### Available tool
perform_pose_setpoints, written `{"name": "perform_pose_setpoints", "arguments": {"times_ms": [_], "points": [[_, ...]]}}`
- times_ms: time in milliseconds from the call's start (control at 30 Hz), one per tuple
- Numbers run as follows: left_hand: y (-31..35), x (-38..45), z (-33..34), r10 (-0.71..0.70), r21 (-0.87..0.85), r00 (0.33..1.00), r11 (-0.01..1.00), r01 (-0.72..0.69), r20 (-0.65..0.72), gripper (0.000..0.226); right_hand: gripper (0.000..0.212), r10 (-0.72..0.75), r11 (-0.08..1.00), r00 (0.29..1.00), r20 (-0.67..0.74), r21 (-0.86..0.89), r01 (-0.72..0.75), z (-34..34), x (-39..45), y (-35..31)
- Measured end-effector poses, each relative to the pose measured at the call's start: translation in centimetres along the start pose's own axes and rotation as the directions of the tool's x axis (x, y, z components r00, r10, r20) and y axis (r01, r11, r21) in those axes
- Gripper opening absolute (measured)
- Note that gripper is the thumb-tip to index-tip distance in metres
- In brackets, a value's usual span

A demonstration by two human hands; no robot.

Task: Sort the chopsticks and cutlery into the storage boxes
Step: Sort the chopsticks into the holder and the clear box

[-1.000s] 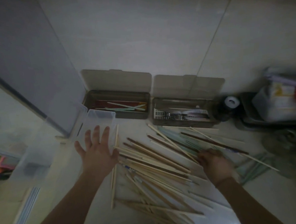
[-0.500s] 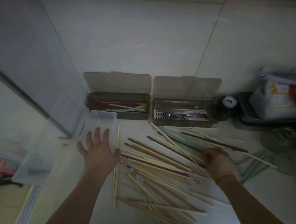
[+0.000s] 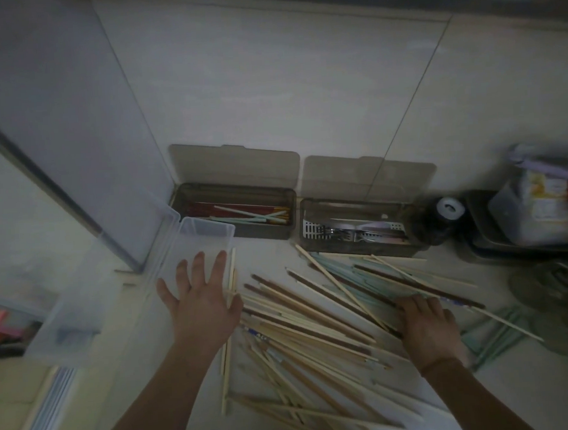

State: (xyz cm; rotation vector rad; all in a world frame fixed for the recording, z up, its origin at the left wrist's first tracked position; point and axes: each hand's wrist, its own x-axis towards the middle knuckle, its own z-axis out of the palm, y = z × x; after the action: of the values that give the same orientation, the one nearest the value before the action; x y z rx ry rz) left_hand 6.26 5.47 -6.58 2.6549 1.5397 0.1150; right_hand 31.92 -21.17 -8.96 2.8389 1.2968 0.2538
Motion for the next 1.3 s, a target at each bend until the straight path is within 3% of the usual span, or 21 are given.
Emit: {"name": "perform_pose_setpoints", "arguments": {"times_ms": [167,233,300,367,533,667,800,933,1033,1233,1300], "points": [[-0.9,0.3,-0.1,-0.021,-0.057,1.0,0.998,0.021,-0.015,0.085,0.036,0.077,0.994,0.996,-0.038,0.077,-0.074,-1.6,1.3,2.0],[-1.0,0.3,-0.2,-0.024,-0.076,1.0,0.997,0.023,-0.009,0.085,0.035,0.144,0.97,0.984,-0.107,0.214,-0.119,-2.4,2.5,3.8],[-0.8,0.3,-0.2,-0.03,-0.09,1.0,0.995,0.03,-0.001,0.084,0.017,0.291,0.864,0.954,-0.075,0.45,-0.228,-3.8,4.1,4.8],[-0.8,0.2,-0.3,-0.033,-0.086,0.999,0.996,0.032,-0.007,0.082,0.013,0.354,0.739,0.935,-0.032,0.623,-0.258,-5.1,6.0,4.8],[-0.8,0.3,-0.4,-0.031,-0.08,0.999,0.996,0.03,-0.011,0.079,0.02,0.309,0.595,0.949,-0.06,0.791,-0.144,-6.6,11.5,-2.3],[-0.7,0.2,-0.6,-0.038,-0.107,0.999,0.994,0.038,-0.002,0.078,0.008,0.219,0.591,0.976,-0.007,0.796,-0.126,-5.3,16.5,-10.5],[-0.8,0.2,-0.6,-0.026,-0.125,1.0,0.992,0.024,-0.007,0.077,0.013,0.186,0.756,0.979,0.081,0.625,-0.195,-4.1,20.3,-16.6],[-0.7,0.3,-0.7,-0.025,-0.134,1.0,0.991,0.023,-0.011,0.076,0.006,0.14,0.759,0.979,0.148,0.619,-0.202,-3.5,22.0,-19.5],[-0.6,0.3,-0.7,-0.022,-0.139,1.0,0.99,0.02,-0.012,0.076,0.012,0.067,0.788,0.986,0.152,0.599,-0.145,-3.1,22.3,-18.8],[-0.6,0.2,-0.5,-0.025,-0.132,1.0,0.991,0.023,-0.015,0.076,0.01,0.094,0.758,0.994,-0.055,0.651,-0.036,-3.8,18.4,-10.6],[-0.5,0.2,-0.6,-0.031,-0.136,0.999,0.99,0.03,-0.01,0.075,0.008,0.112,0.803,0.988,-0.103,0.596,-0.029,-3.7,14.9,-6.6]]}}
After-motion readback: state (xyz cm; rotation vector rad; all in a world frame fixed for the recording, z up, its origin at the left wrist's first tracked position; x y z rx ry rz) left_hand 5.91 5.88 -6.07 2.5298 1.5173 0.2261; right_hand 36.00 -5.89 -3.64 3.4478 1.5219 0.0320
